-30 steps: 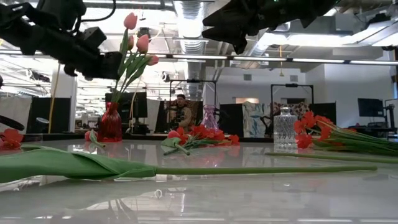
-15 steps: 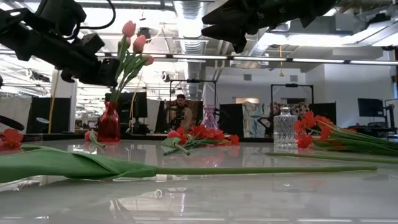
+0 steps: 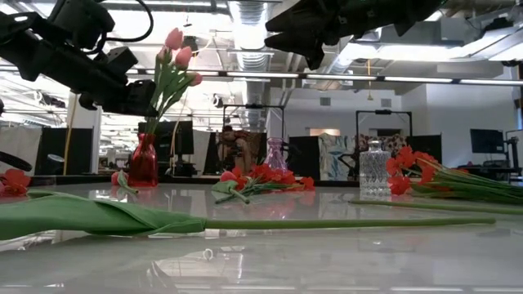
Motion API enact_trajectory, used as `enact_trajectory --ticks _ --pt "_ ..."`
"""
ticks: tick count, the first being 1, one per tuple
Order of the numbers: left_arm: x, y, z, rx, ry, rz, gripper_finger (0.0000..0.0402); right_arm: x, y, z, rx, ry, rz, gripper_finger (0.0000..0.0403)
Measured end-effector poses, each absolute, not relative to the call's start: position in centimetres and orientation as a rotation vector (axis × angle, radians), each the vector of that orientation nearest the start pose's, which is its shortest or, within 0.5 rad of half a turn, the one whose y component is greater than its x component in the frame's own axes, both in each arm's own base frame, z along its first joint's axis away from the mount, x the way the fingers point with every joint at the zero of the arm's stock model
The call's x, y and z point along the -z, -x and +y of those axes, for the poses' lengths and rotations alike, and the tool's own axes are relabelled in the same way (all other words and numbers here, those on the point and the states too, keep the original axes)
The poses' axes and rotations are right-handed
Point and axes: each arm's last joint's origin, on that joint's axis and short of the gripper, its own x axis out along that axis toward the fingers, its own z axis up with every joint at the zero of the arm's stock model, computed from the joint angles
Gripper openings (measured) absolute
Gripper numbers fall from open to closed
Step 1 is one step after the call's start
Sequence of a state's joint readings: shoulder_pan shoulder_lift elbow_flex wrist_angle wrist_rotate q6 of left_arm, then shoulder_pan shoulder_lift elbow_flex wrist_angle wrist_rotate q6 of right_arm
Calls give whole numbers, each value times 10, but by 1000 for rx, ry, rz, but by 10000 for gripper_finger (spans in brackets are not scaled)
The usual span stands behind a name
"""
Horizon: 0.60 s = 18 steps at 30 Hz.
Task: Sort flowers into vase by color
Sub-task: Put the pink tulip into the red vase
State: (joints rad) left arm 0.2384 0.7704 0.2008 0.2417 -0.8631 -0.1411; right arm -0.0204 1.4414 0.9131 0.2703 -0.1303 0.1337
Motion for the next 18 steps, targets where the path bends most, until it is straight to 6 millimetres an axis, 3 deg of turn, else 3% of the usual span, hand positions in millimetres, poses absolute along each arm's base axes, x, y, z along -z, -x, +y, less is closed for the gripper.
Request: enact_trajectory --ticks 5,18 --pt "-180 -142 55 -1081 4 248 191 -269 -321 -3 -92 -153 269 182" --pt "-191 -132 45 -1019 -19 204 194 -268 -321 -5 -80 -178 273 182"
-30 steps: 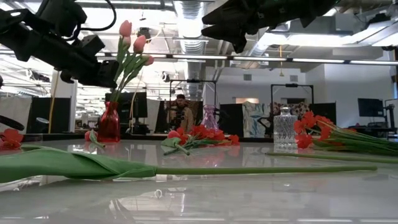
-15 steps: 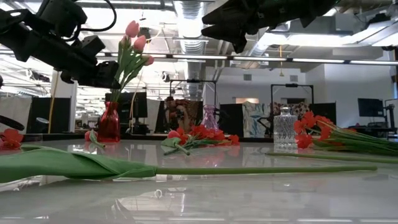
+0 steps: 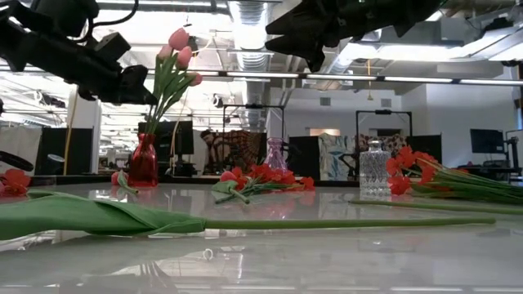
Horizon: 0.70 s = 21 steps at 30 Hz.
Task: Sort flowers into vase by color
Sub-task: Put the pink tulip into the red vase, then put the red flowers into the transparent vase
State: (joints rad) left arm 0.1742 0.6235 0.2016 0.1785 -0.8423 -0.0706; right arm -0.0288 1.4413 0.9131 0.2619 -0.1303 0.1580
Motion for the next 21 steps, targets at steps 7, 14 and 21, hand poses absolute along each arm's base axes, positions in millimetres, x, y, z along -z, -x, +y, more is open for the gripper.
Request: enact_trajectory --ticks 7,14,21 --pt "-177 -128 38 -918 93 304 194 -269 -321 -6 -77 -180 264 182" --pt "-164 -124 28 -865 141 412 194 -278 -323 -10 -68 -180 242 182" --pt "-164 -129 12 -616 196 438 194 -283 -324 -10 -69 -175 229 182"
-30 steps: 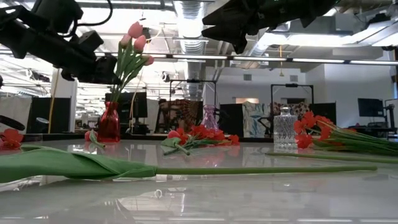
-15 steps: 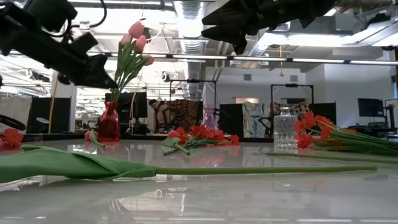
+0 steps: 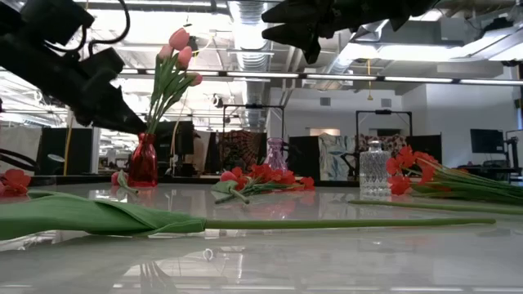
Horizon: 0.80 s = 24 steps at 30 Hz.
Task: Sort flowers into vase by color
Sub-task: Put the red flowers into the transparent vase
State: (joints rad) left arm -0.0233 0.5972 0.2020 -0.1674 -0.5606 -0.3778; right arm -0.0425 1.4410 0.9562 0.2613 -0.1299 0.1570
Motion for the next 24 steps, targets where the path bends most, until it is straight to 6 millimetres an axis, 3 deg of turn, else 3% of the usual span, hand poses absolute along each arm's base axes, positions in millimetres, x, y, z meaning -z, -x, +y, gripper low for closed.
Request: enact_trajectory --ticks 7,16,24 --pt "-163 -130 -7 -463 319 432 177 -277 -323 -10 -65 -183 288 182" --pt "-164 -134 -31 -414 342 366 145 -275 -322 -8 -41 -179 314 182" --pt "-149 -140 -50 -386 413 435 139 -264 -318 -2 -48 -182 438 182"
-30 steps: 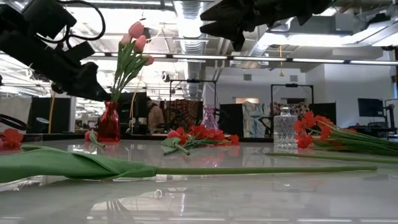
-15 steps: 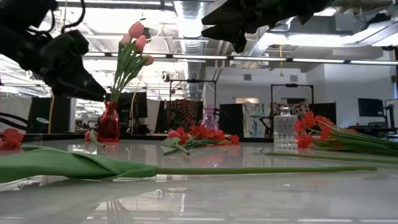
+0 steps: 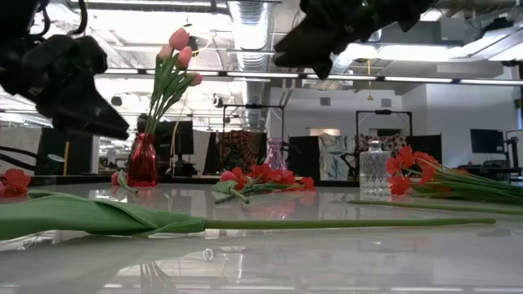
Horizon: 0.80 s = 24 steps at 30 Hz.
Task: Sort flowers into vase by color
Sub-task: Put the red flowers into the transparent vase
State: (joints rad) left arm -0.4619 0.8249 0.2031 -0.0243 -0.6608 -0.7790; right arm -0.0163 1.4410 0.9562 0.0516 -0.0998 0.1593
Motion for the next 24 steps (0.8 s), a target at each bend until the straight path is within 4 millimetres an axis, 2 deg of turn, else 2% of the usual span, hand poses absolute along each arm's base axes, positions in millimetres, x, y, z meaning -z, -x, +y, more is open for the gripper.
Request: enact_trajectory --ticks 13,24 --pt "-127 -156 -63 -413 438 463 138 -241 -304 8 -55 -180 715 182" --pt "-121 -163 -61 -429 420 471 138 -240 -302 4 -44 -177 738 182"
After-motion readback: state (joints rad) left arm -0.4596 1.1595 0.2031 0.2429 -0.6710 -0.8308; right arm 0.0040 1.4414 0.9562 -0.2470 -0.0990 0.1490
